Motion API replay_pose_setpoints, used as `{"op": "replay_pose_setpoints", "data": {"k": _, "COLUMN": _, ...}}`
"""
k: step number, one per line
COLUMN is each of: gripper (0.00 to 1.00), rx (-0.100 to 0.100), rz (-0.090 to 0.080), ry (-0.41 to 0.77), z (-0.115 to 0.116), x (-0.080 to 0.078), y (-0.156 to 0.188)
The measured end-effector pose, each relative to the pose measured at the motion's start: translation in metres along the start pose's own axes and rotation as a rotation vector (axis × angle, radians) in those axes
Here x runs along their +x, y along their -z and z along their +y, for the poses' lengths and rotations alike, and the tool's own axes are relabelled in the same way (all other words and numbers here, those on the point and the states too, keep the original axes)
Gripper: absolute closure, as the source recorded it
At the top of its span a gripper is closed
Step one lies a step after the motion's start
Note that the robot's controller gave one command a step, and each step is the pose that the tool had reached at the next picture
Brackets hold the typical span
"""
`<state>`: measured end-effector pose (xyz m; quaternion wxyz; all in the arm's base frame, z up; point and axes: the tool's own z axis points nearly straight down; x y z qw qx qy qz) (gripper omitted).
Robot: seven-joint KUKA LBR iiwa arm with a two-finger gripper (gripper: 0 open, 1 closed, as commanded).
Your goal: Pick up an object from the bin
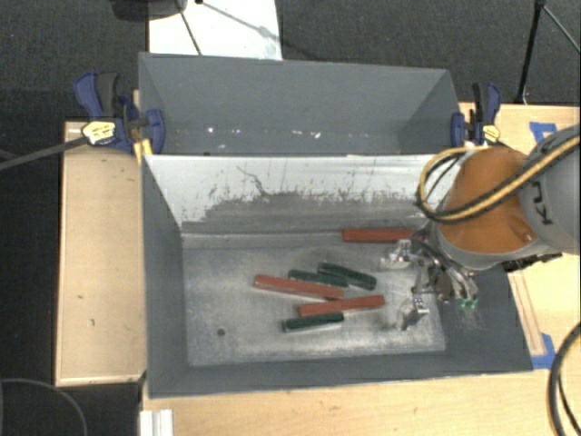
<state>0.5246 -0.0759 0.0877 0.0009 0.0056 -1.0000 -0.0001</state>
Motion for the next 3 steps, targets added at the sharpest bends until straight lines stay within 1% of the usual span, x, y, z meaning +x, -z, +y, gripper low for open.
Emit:
{"op": "replay_pose_setpoints", "data": {"k": 1, "gripper": 1.0, "rx": 0.002, "rz": -0.015, "ry": -0.138, "z": 0.034, "x": -0.019, "y": -0.013}}
{"op": "replay_pose_setpoints", "data": {"k": 2, "gripper": 1.0, "rx": 0.002, "rz": -0.015, "ry": -0.136, "z": 0.034, "x": -0.019, "y": -0.013}}
{"op": "replay_pose_setpoints", "data": {"k": 3, "gripper": 1.0, "rx": 0.001, "rz": -0.004, "ry": -0.094, "z": 0.018, "x": 0.005, "y": 0.114}}
